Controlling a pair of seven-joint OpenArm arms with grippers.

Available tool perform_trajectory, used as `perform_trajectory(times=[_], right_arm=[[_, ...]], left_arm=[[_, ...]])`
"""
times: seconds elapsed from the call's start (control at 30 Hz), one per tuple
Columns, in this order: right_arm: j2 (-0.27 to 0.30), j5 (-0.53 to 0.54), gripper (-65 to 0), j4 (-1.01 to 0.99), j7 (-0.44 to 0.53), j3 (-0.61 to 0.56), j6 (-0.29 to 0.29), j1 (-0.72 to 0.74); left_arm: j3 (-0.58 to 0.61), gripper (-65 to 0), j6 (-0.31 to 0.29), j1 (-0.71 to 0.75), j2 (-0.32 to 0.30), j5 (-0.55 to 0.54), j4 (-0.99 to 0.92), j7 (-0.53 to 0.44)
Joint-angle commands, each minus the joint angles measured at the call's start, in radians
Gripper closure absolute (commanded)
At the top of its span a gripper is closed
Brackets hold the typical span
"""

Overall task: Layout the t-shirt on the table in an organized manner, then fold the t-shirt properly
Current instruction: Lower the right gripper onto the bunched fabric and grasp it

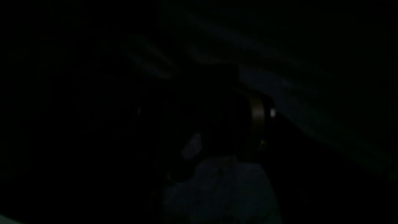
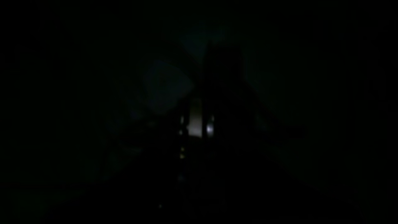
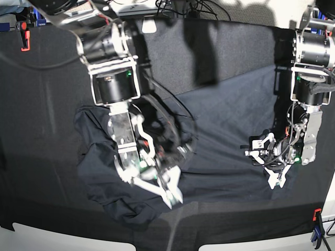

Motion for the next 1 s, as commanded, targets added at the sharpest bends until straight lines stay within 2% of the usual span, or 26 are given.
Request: perform_trajectory(times=[0.0,0.2,0.3,0.4,0.43,0.47,0.6,0.7,0.9,0.93,0.97], right_arm=[[-0.005,0.003,0.0,0.034,0.003,-0.001,0.02,0.034],[-0.005,0.008,0.0,0.069,-0.026,-0.001,0.02,0.033],[0.003,0.09,0.0,0.048,-0.012,-0.004,0.024,0.03],[0.028,0.092,-23.2,-0.014,0.05,-0.042,0.031,0.031],[0.039,0.068,-27.2,-0.038,0.073,-0.063,0.03,0.031],[0.048,0.036,-27.9,-0.06,0.097,-0.084,0.03,0.031],[0.064,-0.079,-27.9,-0.149,0.208,-0.128,-0.019,0.031],[0.061,-0.086,-27.9,-0.184,0.253,-0.128,-0.04,0.031],[0.056,-0.029,-27.7,-0.19,0.198,-0.128,-0.033,0.03],[0.056,-0.019,-25.7,-0.19,0.181,-0.128,-0.033,0.031],[0.056,-0.019,-20.3,-0.19,0.169,-0.128,-0.033,0.031]], left_arm=[[-0.005,-33.3,-0.014,-0.031,-0.007,-0.005,0.019,-0.014],[-0.005,-33.3,-0.014,-0.031,-0.007,-0.005,0.019,-0.029],[-0.005,-33.3,-0.014,-0.031,-0.007,-0.005,0.019,-0.029],[-0.005,-33.3,-0.014,-0.031,-0.007,-0.006,0.019,-0.029],[-0.005,-33.3,-0.014,-0.031,-0.007,-0.005,0.019,-0.028],[-0.005,-33.3,-0.014,-0.031,-0.007,-0.005,0.019,-0.028],[-0.005,-33.3,-0.014,-0.031,-0.007,-0.006,0.018,-0.028],[-0.005,-33.3,-0.014,-0.031,-0.007,-0.005,0.019,-0.028],[-0.005,-33.3,-0.014,-0.031,-0.007,-0.006,0.018,-0.036],[-0.005,-33.3,-0.014,-0.031,-0.007,-0.006,0.018,-0.037],[-0.005,-33.3,-0.014,-0.031,-0.007,-0.006,0.018,-0.04]])
